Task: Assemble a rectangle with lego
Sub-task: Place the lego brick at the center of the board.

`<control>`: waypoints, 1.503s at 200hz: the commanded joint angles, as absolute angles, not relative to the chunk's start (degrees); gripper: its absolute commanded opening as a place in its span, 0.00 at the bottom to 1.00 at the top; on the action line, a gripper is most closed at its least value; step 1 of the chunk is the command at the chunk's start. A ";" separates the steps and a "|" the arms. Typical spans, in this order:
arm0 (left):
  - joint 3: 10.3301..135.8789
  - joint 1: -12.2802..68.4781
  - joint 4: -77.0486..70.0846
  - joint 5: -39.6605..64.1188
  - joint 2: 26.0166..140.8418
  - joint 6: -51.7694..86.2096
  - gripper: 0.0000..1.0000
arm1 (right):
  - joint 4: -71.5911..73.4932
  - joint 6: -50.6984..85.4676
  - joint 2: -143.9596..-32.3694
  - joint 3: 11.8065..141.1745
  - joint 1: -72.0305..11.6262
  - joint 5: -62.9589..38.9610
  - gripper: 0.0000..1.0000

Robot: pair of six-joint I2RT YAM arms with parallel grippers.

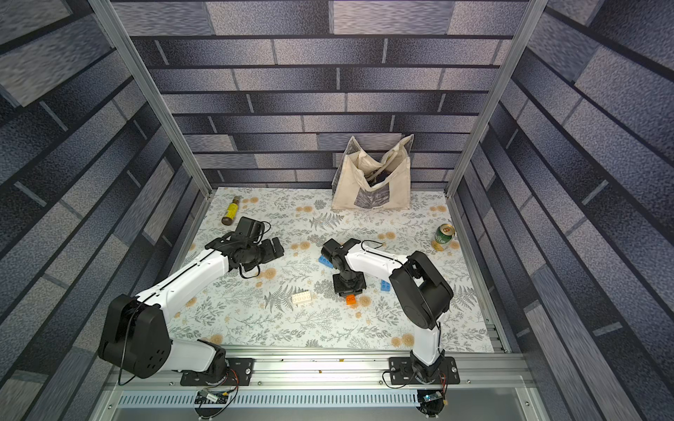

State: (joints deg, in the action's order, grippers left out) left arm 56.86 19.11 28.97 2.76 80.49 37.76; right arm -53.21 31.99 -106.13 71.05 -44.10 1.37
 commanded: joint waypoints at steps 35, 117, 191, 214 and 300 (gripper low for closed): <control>58.67 19.34 30.16 2.49 81.10 37.35 1.00 | -50.89 35.56 -107.67 67.87 -43.49 2.39 0.24; 58.96 19.34 30.05 2.64 81.39 37.44 1.00 | -51.77 32.31 -107.66 68.90 -42.59 4.74 0.25; 58.97 19.35 30.15 2.46 81.30 37.56 1.00 | -50.99 31.11 -107.59 68.64 -42.23 3.38 0.40; 59.06 19.34 30.28 2.36 81.29 37.53 1.00 | -51.20 31.11 -107.01 68.47 -42.24 3.60 0.51; 58.87 19.34 30.41 1.87 81.17 37.59 1.00 | -49.27 31.43 -105.03 68.36 -42.34 0.90 0.65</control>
State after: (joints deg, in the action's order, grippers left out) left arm 57.28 19.11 28.95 2.76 80.97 37.74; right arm -50.19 31.03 -106.52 69.01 -42.61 2.07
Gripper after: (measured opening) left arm 0.999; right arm 0.651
